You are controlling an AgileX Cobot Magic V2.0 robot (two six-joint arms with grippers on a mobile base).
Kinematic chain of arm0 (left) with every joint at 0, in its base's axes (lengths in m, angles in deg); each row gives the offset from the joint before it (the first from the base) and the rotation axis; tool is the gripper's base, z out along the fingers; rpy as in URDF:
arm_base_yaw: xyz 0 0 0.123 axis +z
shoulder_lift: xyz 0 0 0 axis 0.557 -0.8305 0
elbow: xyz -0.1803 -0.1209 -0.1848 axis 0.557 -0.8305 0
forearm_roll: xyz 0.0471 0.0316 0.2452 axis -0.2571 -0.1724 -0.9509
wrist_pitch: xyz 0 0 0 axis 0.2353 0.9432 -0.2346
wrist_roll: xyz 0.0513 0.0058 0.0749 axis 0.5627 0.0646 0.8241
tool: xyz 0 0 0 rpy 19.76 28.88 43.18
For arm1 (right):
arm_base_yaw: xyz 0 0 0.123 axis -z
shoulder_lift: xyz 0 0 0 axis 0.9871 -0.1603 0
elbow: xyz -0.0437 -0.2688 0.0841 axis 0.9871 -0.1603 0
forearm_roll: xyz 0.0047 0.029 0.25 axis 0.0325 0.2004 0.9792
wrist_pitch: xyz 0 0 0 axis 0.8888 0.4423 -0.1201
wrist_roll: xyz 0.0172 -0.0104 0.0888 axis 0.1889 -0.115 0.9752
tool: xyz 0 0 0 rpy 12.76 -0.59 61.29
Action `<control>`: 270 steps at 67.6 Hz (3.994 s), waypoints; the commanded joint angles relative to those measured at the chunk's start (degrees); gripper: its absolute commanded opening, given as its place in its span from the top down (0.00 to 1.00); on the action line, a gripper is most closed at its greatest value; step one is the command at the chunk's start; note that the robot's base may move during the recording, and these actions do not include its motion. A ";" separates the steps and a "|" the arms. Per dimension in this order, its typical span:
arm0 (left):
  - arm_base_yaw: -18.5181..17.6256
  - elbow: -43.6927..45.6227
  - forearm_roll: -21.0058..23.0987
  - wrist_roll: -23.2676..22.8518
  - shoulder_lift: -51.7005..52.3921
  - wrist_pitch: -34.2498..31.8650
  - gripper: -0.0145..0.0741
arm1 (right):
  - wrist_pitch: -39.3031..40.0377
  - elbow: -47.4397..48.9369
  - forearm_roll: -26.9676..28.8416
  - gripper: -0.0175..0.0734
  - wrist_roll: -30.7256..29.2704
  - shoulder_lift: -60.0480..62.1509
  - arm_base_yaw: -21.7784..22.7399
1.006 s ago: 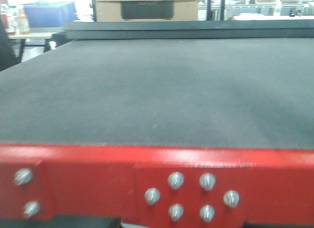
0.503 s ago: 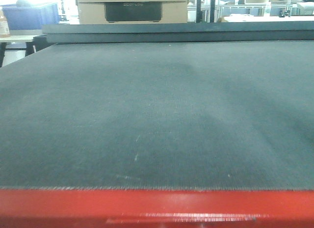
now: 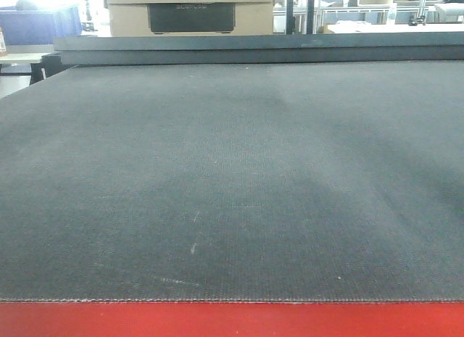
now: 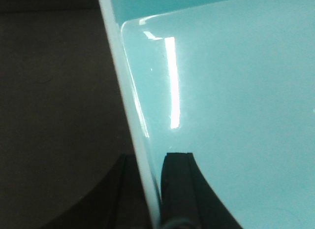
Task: Fetch blue bin and place on conveyor start
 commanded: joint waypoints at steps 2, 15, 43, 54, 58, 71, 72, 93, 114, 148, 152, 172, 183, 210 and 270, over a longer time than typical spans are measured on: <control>0.15 0.50 -2.43 0.95 0.71 -0.81 0.96 | 3.76 0.50 -0.36 0.97 -0.14 1.12 0.34; 0.15 0.50 -2.43 0.95 0.71 -0.81 0.96 | 3.76 0.50 -0.36 0.97 -0.14 1.12 0.34; 0.15 0.50 -2.43 0.95 0.71 -0.81 0.96 | 4.11 0.50 -0.36 0.97 -0.14 1.12 0.34; 0.15 0.50 -2.43 0.95 0.71 -3.34 0.96 | 3.99 0.50 0.31 0.97 -0.14 1.12 0.34; 0.15 0.50 -2.42 0.95 0.71 -3.65 0.96 | 2.09 0.50 0.56 0.97 -0.14 1.12 0.34; 0.15 0.50 -0.92 0.95 -0.05 1.99 0.96 | -12.00 0.50 0.56 0.97 -0.14 0.75 0.34; 0.15 0.50 -0.92 0.95 -0.39 2.80 0.96 | -12.49 0.50 0.56 0.97 -0.14 0.61 0.34; 0.15 0.16 -0.83 0.95 -8.37 10.20 0.96 | -23.54 0.35 0.56 0.97 -0.14 -5.75 0.34; 0.15 0.17 -0.83 0.95 -17.99 8.63 0.96 | -24.27 0.35 0.56 0.97 -0.14 -16.74 0.34; 0.15 0.39 -0.96 0.95 -23.00 7.89 0.13 | -23.71 0.35 -0.27 0.18 -0.14 -20.94 0.34; 0.15 0.39 -0.96 0.95 -22.23 8.93 0.18 | -23.88 0.35 -0.53 0.18 -0.14 -20.05 0.34; 0.15 0.39 -2.21 1.32 -12.36 11.58 0.48 | -24.03 0.35 -3.07 0.56 -0.14 -9.85 0.34; 1.00 -1.64 -4.64 1.32 -5.73 11.81 0.81 | -24.32 -1.74 -6.15 0.89 0.23 -1.92 0.45; 10.73 -32.85 -1.14 1.32 18.13 -5.70 0.96 | -7.76 -31.22 -6.15 0.98 1.03 16.69 6.42; 12.83 -90.00 -1.40 1.32 84.47 -39.54 0.96 | 37.76 -84.22 -6.63 0.99 -0.01 67.25 6.28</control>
